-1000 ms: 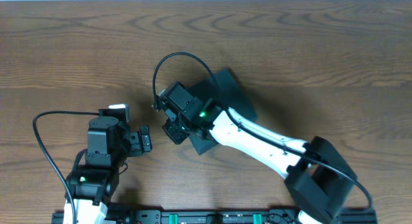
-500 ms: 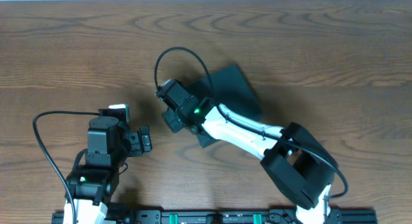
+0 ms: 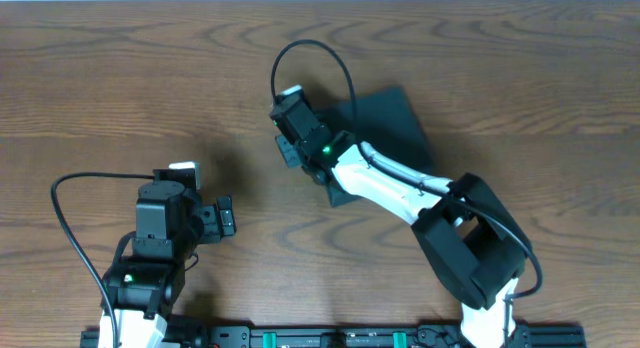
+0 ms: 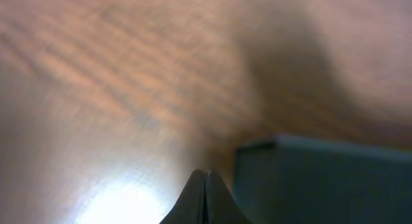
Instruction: Pack container
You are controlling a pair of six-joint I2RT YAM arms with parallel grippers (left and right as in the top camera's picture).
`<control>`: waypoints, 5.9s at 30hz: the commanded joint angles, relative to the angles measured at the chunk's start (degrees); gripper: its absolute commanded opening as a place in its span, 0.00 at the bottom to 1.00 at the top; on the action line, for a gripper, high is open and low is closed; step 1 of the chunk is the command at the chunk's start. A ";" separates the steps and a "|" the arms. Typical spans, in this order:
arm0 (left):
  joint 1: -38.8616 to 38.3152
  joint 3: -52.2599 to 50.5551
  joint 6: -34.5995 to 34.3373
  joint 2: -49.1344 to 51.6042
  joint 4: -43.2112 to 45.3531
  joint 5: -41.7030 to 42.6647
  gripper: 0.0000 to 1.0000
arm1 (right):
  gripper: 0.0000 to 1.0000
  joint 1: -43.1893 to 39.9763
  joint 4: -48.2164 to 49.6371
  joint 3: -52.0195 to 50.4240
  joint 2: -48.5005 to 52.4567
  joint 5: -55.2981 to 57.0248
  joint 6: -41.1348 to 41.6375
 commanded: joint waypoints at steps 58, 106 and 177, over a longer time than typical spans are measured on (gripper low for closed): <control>0.37 -0.33 0.37 -0.17 -0.02 -0.20 0.95 | 0.01 -22.18 -20.74 -23.28 -25.86 -4.70 21.92; 0.37 -0.33 0.37 -0.17 -0.02 -0.20 0.95 | 0.01 -25.20 6.88 -23.26 -17.90 -5.66 12.26; 0.37 -0.33 0.37 -0.17 -0.02 -0.20 0.95 | 0.01 -8.92 6.69 -29.83 -22.36 -14.78 21.05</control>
